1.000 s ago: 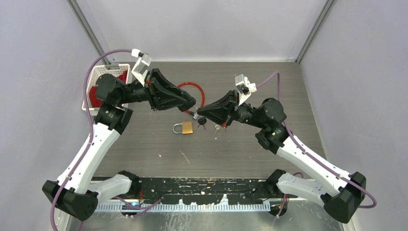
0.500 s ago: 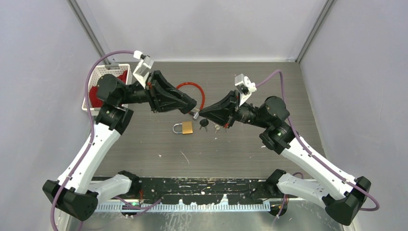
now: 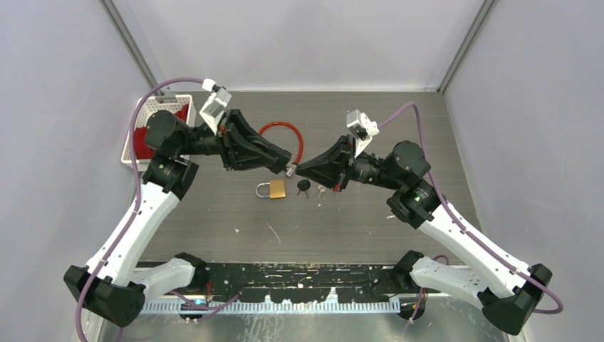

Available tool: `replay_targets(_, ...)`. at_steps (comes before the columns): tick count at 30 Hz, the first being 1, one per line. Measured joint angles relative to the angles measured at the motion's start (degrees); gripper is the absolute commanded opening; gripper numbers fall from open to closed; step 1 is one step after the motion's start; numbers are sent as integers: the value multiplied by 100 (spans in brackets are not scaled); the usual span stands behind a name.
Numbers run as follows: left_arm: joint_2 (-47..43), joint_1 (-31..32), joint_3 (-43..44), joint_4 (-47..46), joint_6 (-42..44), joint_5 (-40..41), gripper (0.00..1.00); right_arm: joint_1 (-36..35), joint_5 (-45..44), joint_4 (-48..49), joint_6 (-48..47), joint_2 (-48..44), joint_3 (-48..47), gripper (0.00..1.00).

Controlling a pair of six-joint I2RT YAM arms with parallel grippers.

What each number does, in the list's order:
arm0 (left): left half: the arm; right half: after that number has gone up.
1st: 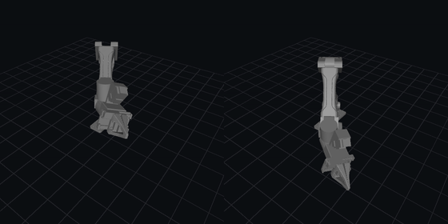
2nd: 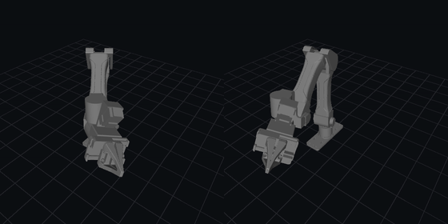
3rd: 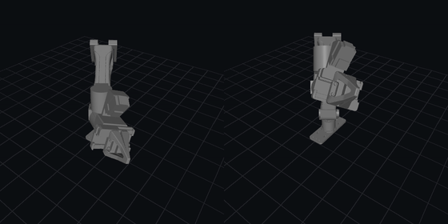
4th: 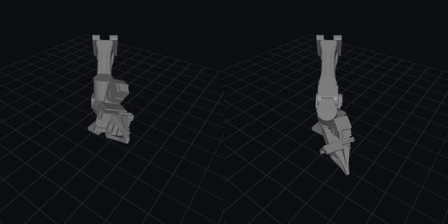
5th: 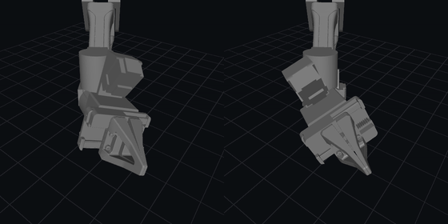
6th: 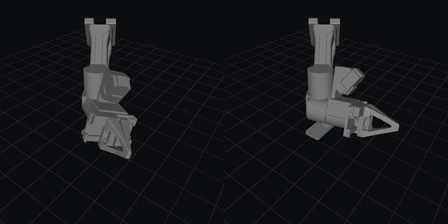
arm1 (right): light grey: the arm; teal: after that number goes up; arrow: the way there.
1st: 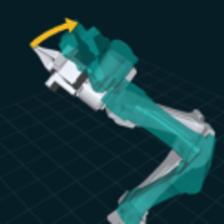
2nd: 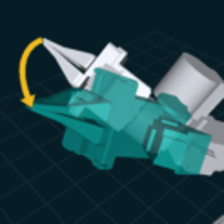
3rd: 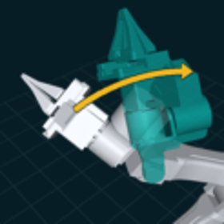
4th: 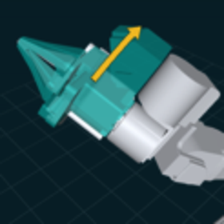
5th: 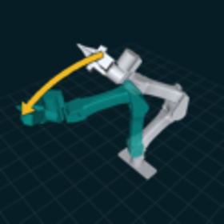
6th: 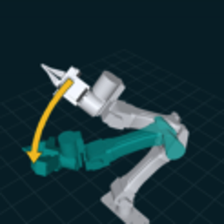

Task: Unlock with the key
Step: Unlock the lock.

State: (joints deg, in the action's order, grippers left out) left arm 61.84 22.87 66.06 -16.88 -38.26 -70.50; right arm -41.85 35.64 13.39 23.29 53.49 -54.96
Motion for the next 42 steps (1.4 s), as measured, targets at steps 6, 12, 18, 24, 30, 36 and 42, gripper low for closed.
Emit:
replay_targets(6, 0, 55, -11, 90, 98, -192, 0, -11, 70, -249, -4, 55, -269, 1)
replay_targets(12, 0, 63, -11, 275, 313, -348, 0, -15, 201, -625, -48, 155, -472, 1)
replay_targets(18, 0, 57, 9, 566, 686, -413, 0, -15, 304, -1259, -214, 393, -927, 1)
replay_targets(24, 39, 55, 26, 931, 1014, -413, 0, -15, 378, -1305, -216, 638, -1036, 1)
replay_targets(30, 131, 24, 127, 1113, 1320, -417, 0, 79, 664, -1222, -17, 909, -1156, 1)
replay_targets(36, 133, 20, 647, 2326, 2756, -492, 0, 122, 874, -994, 330, 1029, -1207, 1)
replay_targets(42, 181, 81, 1532, 4730, 5810, -251, 0, 315, 1272, -498, 1270, 1268, -1182, 1)
